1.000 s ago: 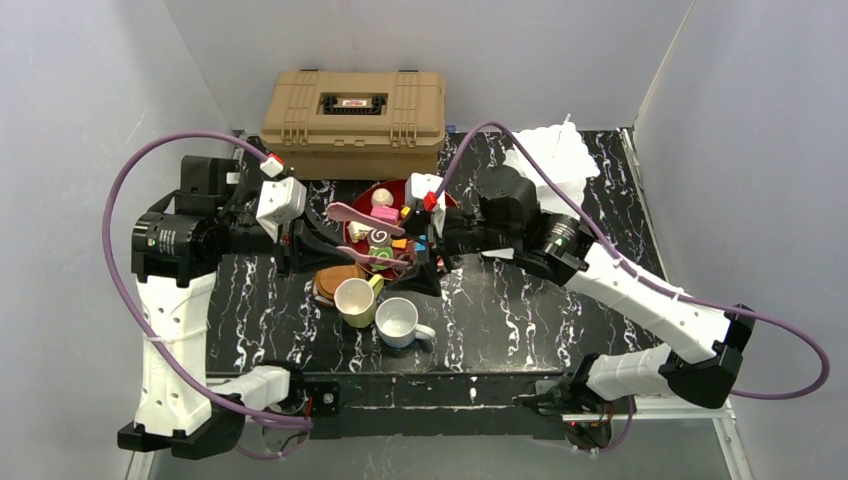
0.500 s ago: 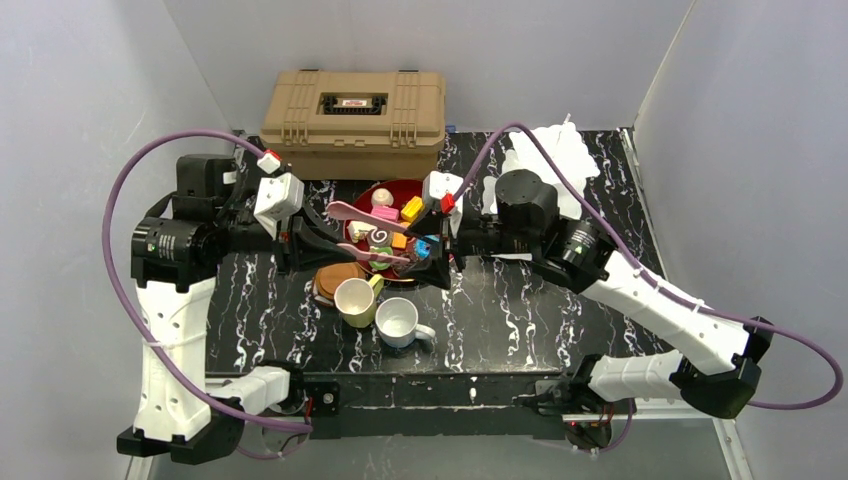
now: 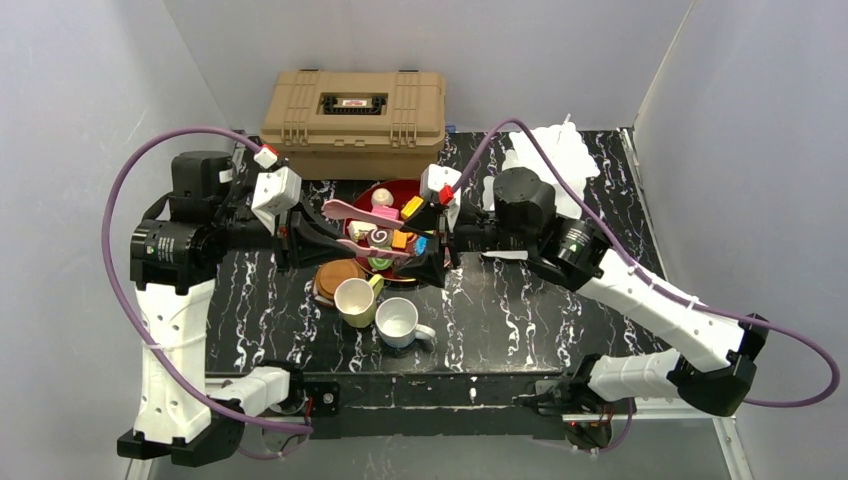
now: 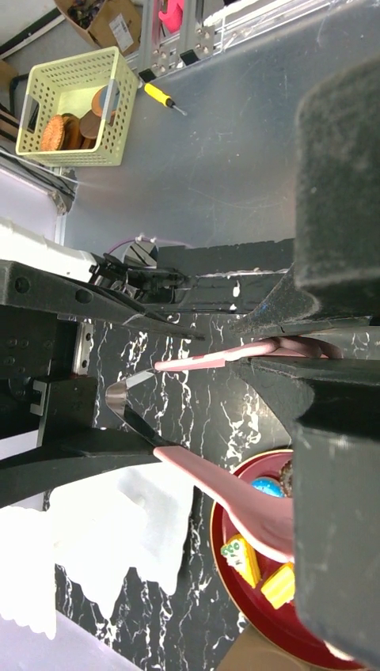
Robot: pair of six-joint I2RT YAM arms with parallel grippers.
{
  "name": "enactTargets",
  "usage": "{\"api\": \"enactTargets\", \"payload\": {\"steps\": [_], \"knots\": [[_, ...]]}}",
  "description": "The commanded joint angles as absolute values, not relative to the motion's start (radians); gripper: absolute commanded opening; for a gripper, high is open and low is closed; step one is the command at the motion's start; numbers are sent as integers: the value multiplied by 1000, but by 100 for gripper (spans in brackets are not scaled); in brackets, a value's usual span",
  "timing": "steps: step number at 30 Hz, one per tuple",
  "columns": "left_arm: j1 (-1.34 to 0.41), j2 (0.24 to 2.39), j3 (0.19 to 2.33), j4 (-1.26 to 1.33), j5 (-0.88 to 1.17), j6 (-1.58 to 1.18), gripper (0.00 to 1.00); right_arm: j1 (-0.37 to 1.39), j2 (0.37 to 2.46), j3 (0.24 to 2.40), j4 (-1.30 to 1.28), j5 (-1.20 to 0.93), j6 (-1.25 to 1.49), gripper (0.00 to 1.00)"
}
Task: Serve the afternoon tea
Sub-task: Pick up the clamp from the center of the board.
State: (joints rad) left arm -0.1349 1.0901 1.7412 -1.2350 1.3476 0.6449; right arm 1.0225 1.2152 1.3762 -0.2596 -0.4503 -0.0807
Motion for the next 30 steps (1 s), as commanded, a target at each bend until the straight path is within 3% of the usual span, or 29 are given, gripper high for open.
{"api": "enactTargets", "payload": {"steps": [1, 8, 15, 23, 30], "knots": [[-135, 1083, 1741, -1199, 1399, 602, 0, 1031, 1232, 1380, -168, -486, -52, 81], [-135, 1088, 1742, -1169, 1422, 564, 0, 1030, 1190, 1336, -207, -457, -81, 69], [-134, 1041, 1647, -871, 1482, 283, 0, 1029, 1068, 1205, -14, -372, -2, 98], [-121, 961, 1437, 24, 1491, -472, 0, 1029, 965, 1104, 138, -275, 79, 98], [-81, 1012, 1519, 25, 1554, -538, 0, 1029, 915, 1125, 74, -211, 24, 98]]}}
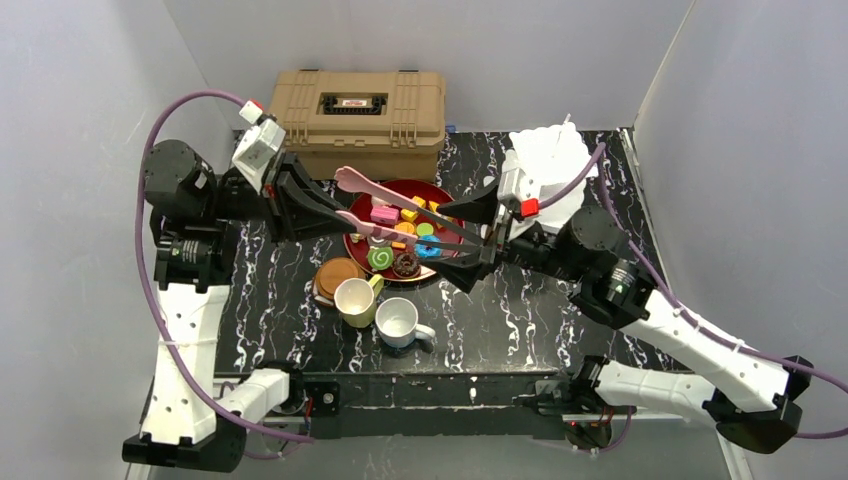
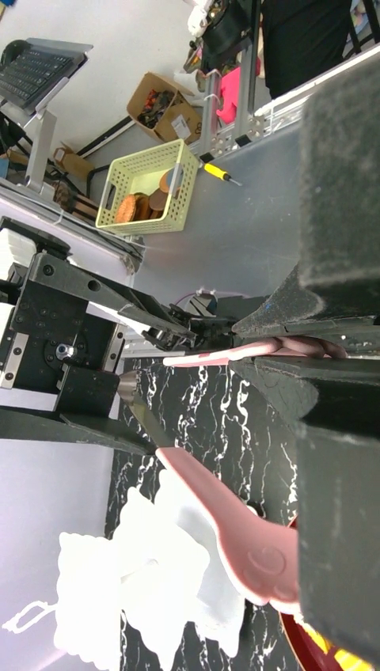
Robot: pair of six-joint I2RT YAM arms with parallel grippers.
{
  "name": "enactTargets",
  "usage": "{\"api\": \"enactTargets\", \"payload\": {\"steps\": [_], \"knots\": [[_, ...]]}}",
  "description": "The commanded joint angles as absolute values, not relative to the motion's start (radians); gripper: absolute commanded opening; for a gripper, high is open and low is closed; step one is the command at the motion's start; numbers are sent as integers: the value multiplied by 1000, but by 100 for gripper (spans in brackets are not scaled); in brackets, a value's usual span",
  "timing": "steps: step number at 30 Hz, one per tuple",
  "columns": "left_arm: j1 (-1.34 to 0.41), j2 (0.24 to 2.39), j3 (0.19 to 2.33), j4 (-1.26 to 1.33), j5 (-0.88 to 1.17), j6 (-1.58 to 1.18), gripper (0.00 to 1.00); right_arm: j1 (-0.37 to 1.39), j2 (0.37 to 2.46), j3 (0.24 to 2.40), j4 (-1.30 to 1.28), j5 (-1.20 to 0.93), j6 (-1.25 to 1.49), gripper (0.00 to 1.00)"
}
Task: Serve the afternoon tea
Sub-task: Pick up the clamp from the center of the board.
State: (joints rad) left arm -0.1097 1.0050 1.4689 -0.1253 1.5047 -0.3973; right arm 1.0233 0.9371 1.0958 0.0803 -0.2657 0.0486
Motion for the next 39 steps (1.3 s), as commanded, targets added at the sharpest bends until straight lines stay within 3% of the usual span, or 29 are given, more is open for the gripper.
{"api": "enactTargets", "payload": {"steps": [1, 7, 14, 22, 30, 39], "knots": [[-76, 1009, 1517, 35, 1553, -544, 0, 1029, 909, 1135, 59, -201, 13, 98], [-69, 1000, 1541, 67, 1493, -562, 0, 1029, 878, 1148, 25, -126, 4, 98], [-64, 1048, 1627, 71, 1417, -578, 0, 1028, 929, 1150, 187, -109, 39, 98], [-61, 1057, 1646, 162, 1369, -704, 0, 961, 1057, 1187, 514, -227, 180, 98], [-51, 1072, 1641, 193, 1340, -740, 0, 664, 1194, 1129, 1103, -496, 749, 98], [-46, 1062, 1606, 195, 1316, -704, 0, 662, 1208, 1146, 1078, -614, 764, 96]]}}
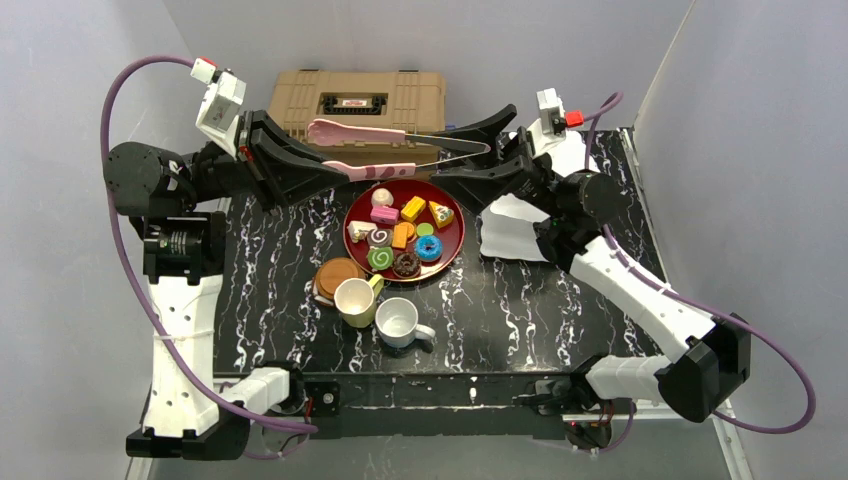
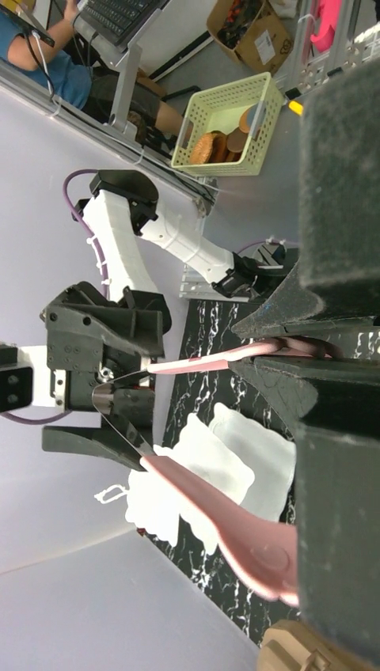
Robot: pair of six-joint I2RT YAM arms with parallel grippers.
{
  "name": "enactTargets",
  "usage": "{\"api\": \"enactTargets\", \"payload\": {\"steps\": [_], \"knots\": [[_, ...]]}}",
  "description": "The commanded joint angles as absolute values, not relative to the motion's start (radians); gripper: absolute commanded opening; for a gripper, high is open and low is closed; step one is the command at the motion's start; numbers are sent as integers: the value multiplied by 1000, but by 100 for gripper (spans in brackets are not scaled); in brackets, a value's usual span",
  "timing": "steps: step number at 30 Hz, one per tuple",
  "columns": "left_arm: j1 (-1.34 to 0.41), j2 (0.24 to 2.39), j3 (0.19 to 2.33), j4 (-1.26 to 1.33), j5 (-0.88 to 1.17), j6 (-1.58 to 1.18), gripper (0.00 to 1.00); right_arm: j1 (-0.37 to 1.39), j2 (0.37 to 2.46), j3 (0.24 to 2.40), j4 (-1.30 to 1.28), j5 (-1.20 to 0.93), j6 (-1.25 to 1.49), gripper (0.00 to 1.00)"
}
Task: Serve the afternoon tea
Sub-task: Pick up the clamp from the center of the board.
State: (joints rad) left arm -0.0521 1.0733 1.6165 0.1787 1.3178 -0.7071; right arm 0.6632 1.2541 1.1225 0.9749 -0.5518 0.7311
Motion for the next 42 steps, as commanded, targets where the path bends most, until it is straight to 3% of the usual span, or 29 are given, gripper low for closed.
{"api": "enactTargets", "payload": {"steps": [1, 7, 32, 42], "knots": [[-46, 1059, 1601, 195, 1312, -697, 0, 663, 1205, 1145, 1081, -629, 769, 97], [-44, 1054, 1575, 195, 1301, -687, 0, 663, 1199, 1141, 1090, -651, 783, 97], [-43, 1030, 1546, 195, 1330, -701, 0, 689, 1246, 1199, 999, -645, 759, 72], [-43, 1026, 1556, 195, 1333, -714, 0, 689, 1135, 1172, 879, -708, 581, 85]]}}
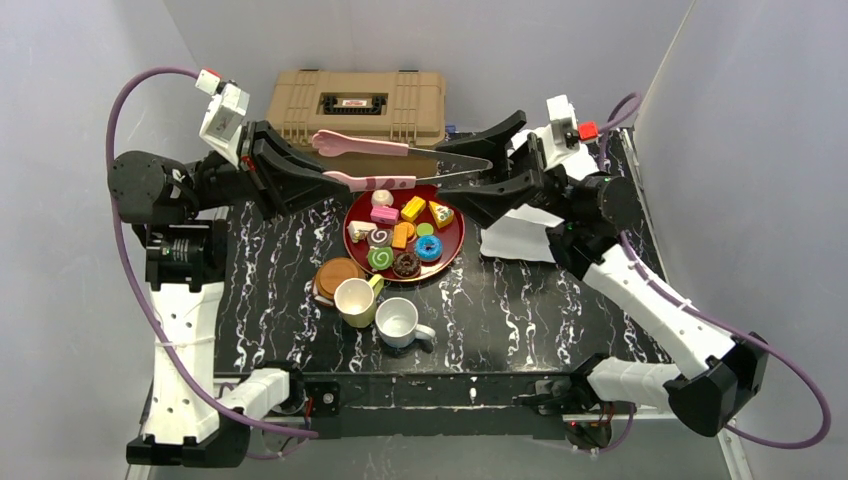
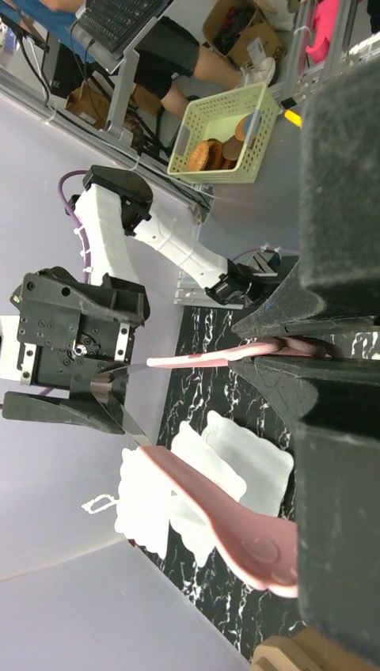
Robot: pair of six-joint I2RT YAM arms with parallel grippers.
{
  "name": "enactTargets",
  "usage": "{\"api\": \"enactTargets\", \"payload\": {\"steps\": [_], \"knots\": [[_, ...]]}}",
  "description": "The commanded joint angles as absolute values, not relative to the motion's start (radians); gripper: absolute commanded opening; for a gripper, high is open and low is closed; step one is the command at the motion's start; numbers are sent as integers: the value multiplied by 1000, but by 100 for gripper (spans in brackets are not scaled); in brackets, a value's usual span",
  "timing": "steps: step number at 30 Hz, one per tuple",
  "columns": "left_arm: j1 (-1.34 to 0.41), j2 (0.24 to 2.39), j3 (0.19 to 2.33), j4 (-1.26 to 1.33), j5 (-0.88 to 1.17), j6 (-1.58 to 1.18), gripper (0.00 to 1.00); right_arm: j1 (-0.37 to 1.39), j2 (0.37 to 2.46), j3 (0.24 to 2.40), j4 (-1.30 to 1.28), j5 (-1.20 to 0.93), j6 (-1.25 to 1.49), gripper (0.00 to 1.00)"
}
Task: Serve the afternoon tea
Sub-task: Pick up the clamp from the center of the board.
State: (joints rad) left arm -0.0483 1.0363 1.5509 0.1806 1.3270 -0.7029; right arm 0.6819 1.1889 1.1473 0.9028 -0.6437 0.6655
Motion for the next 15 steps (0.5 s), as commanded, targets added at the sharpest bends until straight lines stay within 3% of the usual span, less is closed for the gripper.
{"api": "enactTargets", "payload": {"steps": [1, 7, 15], "knots": [[-43, 1025, 1553, 195, 1332, -715, 0, 689, 1128, 1177, 847, -724, 561, 86], [-43, 1025, 1553, 195, 1332, -716, 0, 690, 1127, 1240, 622, -782, 457, 89], [-44, 1028, 1558, 195, 1336, -719, 0, 696, 1152, 1251, 627, -772, 470, 87]]}}
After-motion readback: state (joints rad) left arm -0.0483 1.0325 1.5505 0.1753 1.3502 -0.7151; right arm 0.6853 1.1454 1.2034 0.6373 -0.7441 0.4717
